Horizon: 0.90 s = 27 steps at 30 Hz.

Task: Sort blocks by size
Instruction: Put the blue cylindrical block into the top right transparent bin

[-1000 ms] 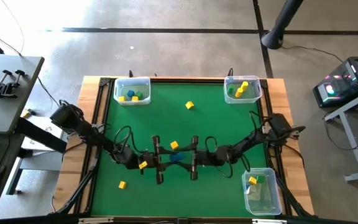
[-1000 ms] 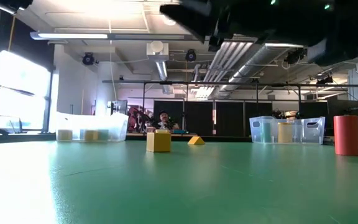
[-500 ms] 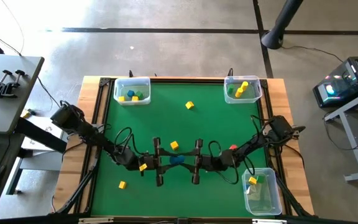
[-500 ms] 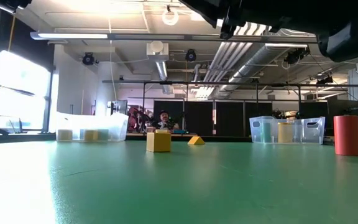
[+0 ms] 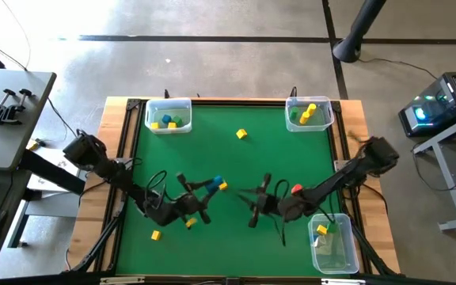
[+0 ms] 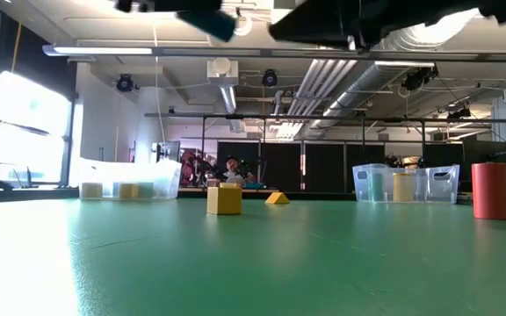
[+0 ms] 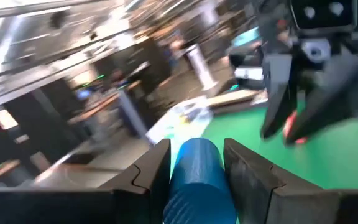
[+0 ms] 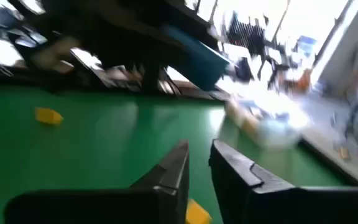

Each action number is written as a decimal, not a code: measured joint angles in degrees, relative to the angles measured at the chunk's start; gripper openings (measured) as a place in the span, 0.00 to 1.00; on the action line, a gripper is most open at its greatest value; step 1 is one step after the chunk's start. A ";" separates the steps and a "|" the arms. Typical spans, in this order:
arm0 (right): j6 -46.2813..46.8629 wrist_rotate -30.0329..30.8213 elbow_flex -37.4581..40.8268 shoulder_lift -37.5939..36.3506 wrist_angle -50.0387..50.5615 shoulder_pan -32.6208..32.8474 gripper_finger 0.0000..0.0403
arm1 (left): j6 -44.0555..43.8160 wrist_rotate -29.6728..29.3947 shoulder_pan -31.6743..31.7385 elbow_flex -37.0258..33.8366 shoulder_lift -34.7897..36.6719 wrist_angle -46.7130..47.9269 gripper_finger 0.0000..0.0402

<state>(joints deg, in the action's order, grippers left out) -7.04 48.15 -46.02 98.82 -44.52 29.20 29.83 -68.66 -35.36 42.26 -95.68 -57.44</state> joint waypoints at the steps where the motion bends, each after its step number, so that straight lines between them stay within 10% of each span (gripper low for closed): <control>1: 3.08 0.17 0.00 -2.08 5.06 -0.32 0.13 | 0.35 -2.74 -0.42 0.00 0.00 0.06 0.32; 8: 17.69 -4.24 0.00 -9.96 28.43 -2.98 0.03 | -5.44 -3.77 -0.59 -0.32 0.02 7.24 0.29; 16: 21.47 -10.96 -0.02 -6.74 28.39 -5.94 0.03 | -18.75 13.60 3.60 -0.37 0.00 15.51 0.23; 27: 11.93 -33.12 -0.03 4.19 5.35 -10.57 0.43 | -18.22 24.11 4.36 -0.35 0.00 12.00 0.23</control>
<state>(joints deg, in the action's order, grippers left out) 4.89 15.03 -46.05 103.01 -39.16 18.63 11.62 -44.55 -30.99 41.91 -95.68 -45.44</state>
